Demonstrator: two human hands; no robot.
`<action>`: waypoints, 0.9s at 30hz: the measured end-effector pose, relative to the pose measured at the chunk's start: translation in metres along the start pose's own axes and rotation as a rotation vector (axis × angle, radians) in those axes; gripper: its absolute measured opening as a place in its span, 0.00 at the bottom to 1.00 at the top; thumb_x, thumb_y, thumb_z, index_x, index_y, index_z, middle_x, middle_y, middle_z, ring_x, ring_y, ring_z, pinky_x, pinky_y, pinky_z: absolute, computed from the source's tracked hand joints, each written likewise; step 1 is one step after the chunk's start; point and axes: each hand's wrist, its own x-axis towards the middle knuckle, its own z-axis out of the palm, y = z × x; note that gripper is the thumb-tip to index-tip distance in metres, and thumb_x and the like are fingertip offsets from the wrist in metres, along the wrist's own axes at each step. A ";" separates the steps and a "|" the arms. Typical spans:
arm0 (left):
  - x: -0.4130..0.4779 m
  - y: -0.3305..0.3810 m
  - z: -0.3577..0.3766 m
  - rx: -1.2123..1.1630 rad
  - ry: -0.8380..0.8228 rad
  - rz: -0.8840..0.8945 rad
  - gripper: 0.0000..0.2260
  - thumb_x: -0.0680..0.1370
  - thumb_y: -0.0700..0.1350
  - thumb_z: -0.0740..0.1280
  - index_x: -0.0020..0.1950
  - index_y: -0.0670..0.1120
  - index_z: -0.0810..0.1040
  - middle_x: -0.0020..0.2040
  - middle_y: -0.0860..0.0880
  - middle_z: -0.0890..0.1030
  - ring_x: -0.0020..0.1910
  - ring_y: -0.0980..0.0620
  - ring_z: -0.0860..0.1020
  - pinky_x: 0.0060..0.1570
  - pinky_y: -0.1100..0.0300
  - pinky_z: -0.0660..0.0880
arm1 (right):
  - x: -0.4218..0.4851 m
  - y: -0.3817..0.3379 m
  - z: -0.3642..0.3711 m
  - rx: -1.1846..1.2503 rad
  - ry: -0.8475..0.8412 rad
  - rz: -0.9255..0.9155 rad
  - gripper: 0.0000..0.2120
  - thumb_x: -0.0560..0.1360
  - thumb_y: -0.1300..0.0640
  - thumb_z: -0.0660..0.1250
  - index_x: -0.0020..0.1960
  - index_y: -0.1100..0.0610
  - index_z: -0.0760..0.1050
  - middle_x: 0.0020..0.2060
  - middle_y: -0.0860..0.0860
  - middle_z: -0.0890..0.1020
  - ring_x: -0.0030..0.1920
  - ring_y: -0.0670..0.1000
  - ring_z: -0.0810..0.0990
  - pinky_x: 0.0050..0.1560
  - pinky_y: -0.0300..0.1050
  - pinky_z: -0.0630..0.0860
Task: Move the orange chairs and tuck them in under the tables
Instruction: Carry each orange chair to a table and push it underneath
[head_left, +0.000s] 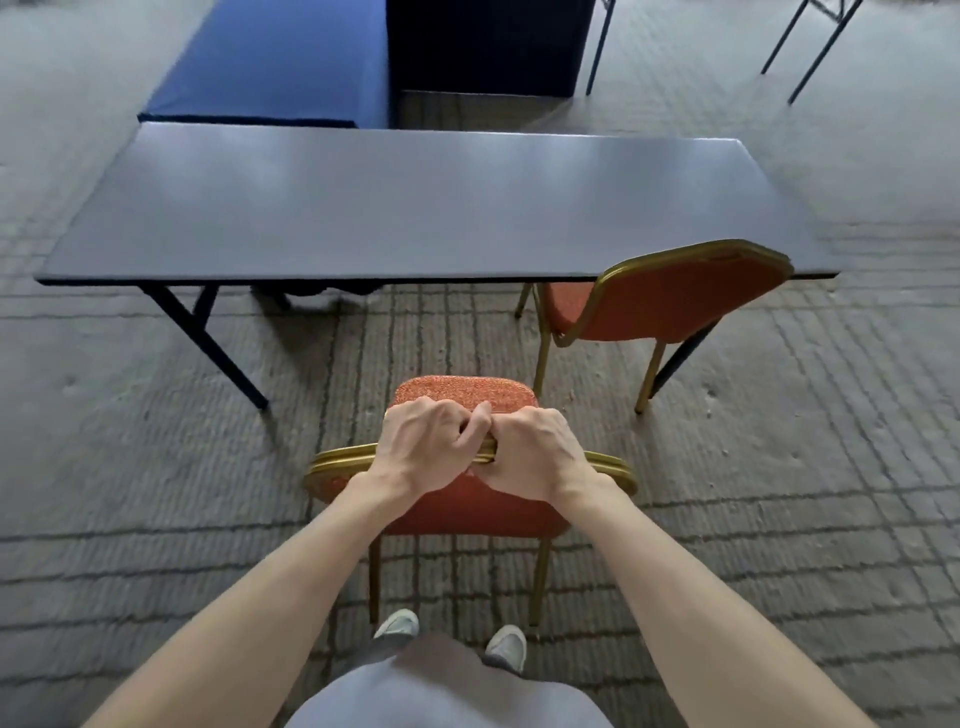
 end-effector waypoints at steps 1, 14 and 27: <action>0.006 0.003 -0.003 -0.002 0.020 -0.031 0.28 0.82 0.59 0.53 0.25 0.47 0.68 0.24 0.51 0.73 0.26 0.53 0.72 0.34 0.57 0.66 | 0.007 0.003 -0.005 0.011 -0.001 -0.011 0.12 0.71 0.45 0.66 0.45 0.54 0.80 0.35 0.51 0.83 0.36 0.56 0.82 0.42 0.47 0.78; 0.075 -0.006 -0.011 -0.052 0.029 -0.176 0.26 0.82 0.59 0.52 0.32 0.49 0.78 0.29 0.50 0.78 0.33 0.51 0.75 0.39 0.55 0.65 | 0.078 0.034 -0.027 0.058 0.014 -0.080 0.11 0.71 0.46 0.67 0.42 0.52 0.80 0.35 0.50 0.83 0.38 0.54 0.82 0.42 0.46 0.77; 0.186 -0.019 -0.018 0.006 0.260 -0.148 0.29 0.82 0.58 0.53 0.23 0.48 0.67 0.20 0.51 0.68 0.22 0.53 0.69 0.34 0.56 0.65 | 0.175 0.069 -0.068 0.142 0.007 0.008 0.08 0.72 0.49 0.68 0.41 0.53 0.79 0.31 0.47 0.78 0.35 0.53 0.79 0.39 0.46 0.77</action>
